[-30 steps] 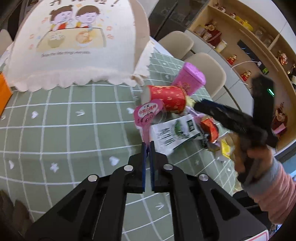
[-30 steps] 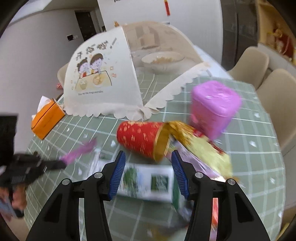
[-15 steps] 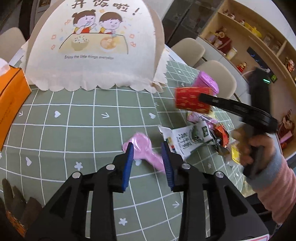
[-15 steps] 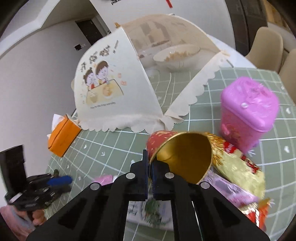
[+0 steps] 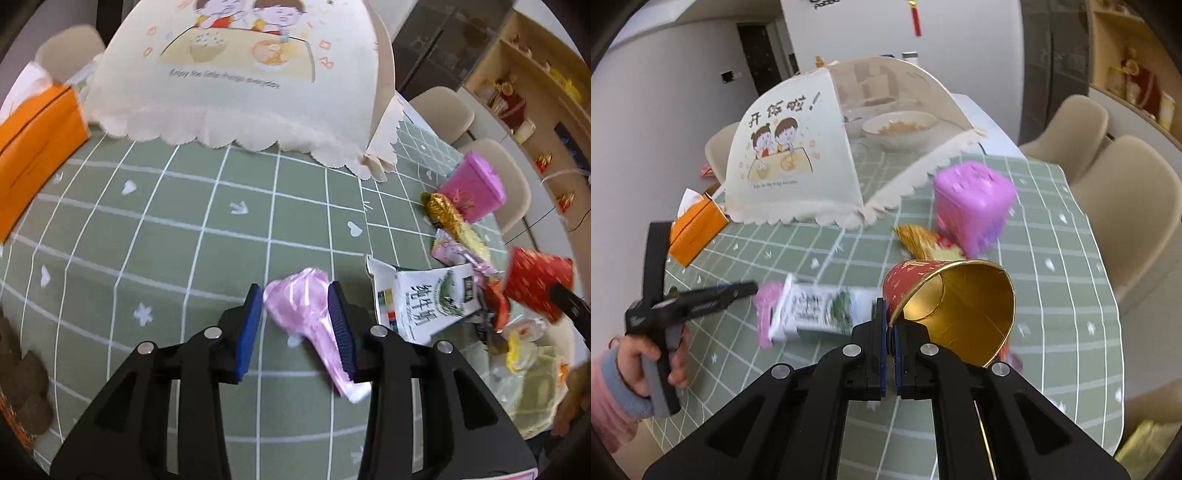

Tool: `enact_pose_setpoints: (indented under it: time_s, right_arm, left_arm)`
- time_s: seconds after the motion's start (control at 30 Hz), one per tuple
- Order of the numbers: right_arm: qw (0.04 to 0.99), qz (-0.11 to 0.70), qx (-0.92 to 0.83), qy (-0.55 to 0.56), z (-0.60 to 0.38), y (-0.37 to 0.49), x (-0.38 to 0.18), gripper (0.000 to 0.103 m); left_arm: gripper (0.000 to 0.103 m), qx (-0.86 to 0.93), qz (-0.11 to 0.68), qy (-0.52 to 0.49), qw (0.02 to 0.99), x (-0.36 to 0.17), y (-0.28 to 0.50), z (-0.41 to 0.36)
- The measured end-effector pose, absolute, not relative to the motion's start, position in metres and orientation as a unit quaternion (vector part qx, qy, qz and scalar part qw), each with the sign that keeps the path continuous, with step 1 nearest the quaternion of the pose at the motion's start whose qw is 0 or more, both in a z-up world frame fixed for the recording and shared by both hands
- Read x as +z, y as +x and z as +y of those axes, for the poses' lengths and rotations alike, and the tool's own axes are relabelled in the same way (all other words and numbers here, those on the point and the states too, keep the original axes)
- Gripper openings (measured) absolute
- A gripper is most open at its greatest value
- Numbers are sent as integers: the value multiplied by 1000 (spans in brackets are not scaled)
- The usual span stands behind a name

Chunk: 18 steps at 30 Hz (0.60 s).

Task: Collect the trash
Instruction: 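Lift the pink wrapper with the left gripper while the right lifts the red-gold cup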

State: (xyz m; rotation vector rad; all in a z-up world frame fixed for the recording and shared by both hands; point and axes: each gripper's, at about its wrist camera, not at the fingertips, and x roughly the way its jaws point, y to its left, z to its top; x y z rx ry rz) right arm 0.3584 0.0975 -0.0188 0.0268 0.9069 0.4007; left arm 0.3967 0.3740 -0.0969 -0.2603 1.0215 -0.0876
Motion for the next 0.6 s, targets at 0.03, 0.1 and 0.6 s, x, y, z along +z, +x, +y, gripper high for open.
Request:
enact_pose_setpoints:
  time_s: [0.03,0.1,0.6]
  right_arm:
    - [879,437,191,15,97,355,-20,5]
    - [878,440,189,17,94,343,-22,5]
    - [875,438,204,-3,60,270,-29,5]
  left_arm:
    - [36,-40,488,-110,865,-99,399,370]
    - [38,-43,492,-87,865,-106,402,362]
    - [4,-29,513,-129,848,-102,368,349]
